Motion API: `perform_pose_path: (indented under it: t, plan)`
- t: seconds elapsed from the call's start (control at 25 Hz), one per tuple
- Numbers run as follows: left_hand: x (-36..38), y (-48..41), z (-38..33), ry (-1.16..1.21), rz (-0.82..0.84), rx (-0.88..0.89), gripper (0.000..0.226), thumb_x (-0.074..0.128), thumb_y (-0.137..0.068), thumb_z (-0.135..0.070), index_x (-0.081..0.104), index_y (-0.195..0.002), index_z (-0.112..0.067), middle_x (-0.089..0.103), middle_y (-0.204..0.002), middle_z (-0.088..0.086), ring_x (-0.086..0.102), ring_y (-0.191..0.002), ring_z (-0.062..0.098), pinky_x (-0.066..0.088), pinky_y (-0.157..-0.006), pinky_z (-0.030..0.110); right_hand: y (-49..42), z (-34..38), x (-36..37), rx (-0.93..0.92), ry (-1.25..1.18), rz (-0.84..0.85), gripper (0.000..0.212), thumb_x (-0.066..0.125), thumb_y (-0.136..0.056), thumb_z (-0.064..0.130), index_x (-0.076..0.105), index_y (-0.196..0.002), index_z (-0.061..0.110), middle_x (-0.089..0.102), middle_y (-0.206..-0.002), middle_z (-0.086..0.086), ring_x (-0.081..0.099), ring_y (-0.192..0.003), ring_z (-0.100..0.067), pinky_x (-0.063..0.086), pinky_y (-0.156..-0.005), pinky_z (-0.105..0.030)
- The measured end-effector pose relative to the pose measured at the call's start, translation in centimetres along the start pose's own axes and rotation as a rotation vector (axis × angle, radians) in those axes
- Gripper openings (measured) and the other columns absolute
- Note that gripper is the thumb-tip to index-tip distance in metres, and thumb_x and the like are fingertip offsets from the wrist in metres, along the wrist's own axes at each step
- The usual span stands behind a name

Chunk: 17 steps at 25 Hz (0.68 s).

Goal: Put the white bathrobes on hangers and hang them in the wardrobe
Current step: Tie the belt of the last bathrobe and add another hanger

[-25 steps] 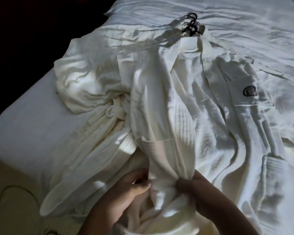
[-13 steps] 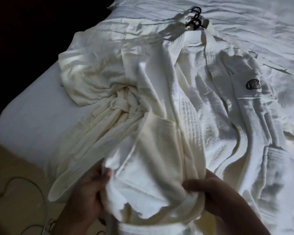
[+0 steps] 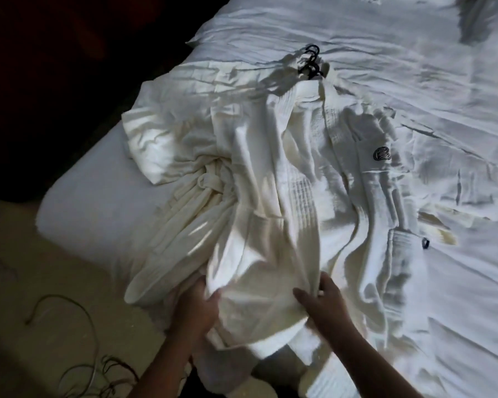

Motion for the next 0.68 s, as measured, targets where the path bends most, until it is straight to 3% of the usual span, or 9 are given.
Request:
perform_pose_path:
  t: [0.12,0.24,0.28,0.32,0.4,0.44,0.52,0.6,0.68]
  plan:
    - [-0.5,3.4,1.1,0.332,0.215,-0.329,0.049,0.074,-0.086,-0.019,0.064,-0.13,-0.001,0.071,-0.119,0.02,0.068,-0.101,0.03,0.055,-0.088,0.04,3.6,-0.1,0.7,0.181,0.066,0.287,0.027,0.068,-0.066,-0.01,0.069,-0.089,0.004,0.067,-0.08,-0.016,0.064,-0.068,-0.027,0.053,-0.064,-0.041]
    - [-1.4,7.6,-1.3,0.924,0.41,-0.487,0.031,0.064,-0.097,-0.025,0.075,-0.116,-0.003,0.074,-0.11,0.023,0.074,-0.096,0.036,0.061,-0.083,0.048,6.7,1.4,-1.6,0.294,-0.564,0.381,0.035,0.061,-0.073,-0.023,0.071,-0.103,-0.011,0.069,-0.099,-0.032,0.072,-0.08,-0.039,0.061,-0.067,-0.045]
    - [-2.1,8.6,-2.0,0.977,0.483,-0.459,0.03,0.059,-0.099,-0.027,0.078,-0.113,-0.007,0.075,-0.112,0.021,0.074,-0.099,0.034,0.061,-0.085,0.047,7.3,1.7,-2.4,0.306,-0.712,0.412,0.038,0.057,-0.079,-0.024,0.068,-0.113,-0.011,0.07,-0.107,-0.033,0.072,-0.086,-0.042,0.062,-0.068,-0.047]
    - [-3.1,8.9,-2.4,0.948,0.488,-0.404,0.029,0.062,-0.098,-0.03,0.078,-0.114,-0.012,0.075,-0.113,0.018,0.074,-0.101,0.031,0.06,-0.089,0.048,7.8,1.6,-3.6,0.298,-0.668,0.424,0.037,0.06,-0.084,-0.018,0.066,-0.119,-0.008,0.071,-0.111,-0.03,0.072,-0.091,-0.041,0.062,-0.071,-0.047]
    - [-4.4,8.6,-2.5,0.719,0.489,-0.236,0.045,0.083,-0.083,-0.036,0.072,-0.121,-0.016,0.076,-0.114,0.011,0.072,-0.107,0.03,0.055,-0.098,0.053,7.0,-1.3,-6.5,0.23,-0.222,0.252,0.039,0.073,-0.083,0.002,0.066,-0.121,0.002,0.074,-0.105,-0.019,0.073,-0.086,-0.031,0.06,-0.077,-0.042]
    - [-4.3,8.6,-2.4,0.614,0.522,-0.223,0.06,0.091,-0.071,-0.034,0.07,-0.123,-0.012,0.077,-0.112,0.011,0.072,-0.107,0.032,0.054,-0.099,0.054,6.3,-3.0,-8.6,0.191,-0.006,0.033,0.04,0.074,-0.078,0.01,0.067,-0.118,0.007,0.075,-0.102,-0.015,0.072,-0.082,-0.027,0.059,-0.079,-0.041]
    - [-3.8,8.1,-2.4,0.553,0.572,-0.267,0.069,0.083,-0.06,-0.013,0.066,-0.126,-0.002,0.076,-0.11,0.016,0.072,-0.105,0.035,0.057,-0.092,0.049,6.5,-5.7,-12.5,0.207,0.204,-0.376,0.047,0.071,-0.072,0.018,0.065,-0.118,0.017,0.07,-0.112,-0.014,0.068,-0.09,-0.028,0.056,-0.088,-0.041]
    - [-2.9,8.0,-3.1,0.59,0.602,-0.297,0.066,0.065,-0.058,0.001,0.064,-0.124,0.002,0.074,-0.111,0.024,0.072,-0.102,0.039,0.059,-0.083,0.044,6.1,-9.1,-14.9,0.342,0.257,-0.497,0.078,0.074,-0.071,0.023,0.046,-0.144,0.021,0.052,-0.138,-0.022,0.055,-0.121,-0.038,0.045,-0.105,-0.044]
    - [-1.3,8.2,-3.8,0.641,0.64,-0.326,0.069,0.056,-0.056,0.005,0.062,-0.125,0.006,0.07,-0.115,0.03,0.069,-0.1,0.042,0.057,-0.082,0.044,5.5,-13.6,-16.1,0.568,0.171,-0.433,0.119,0.086,-0.067,0.037,0.012,-0.16,0.029,0.024,-0.157,-0.02,0.036,-0.139,-0.045,0.035,-0.112,-0.053]
Point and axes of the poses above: each hand's wrist, its own y-axis away from the middle knuckle, its own x-axis out of the palm, z = x × y, the point moved 5 cm from there along -y, towards the middle knuckle
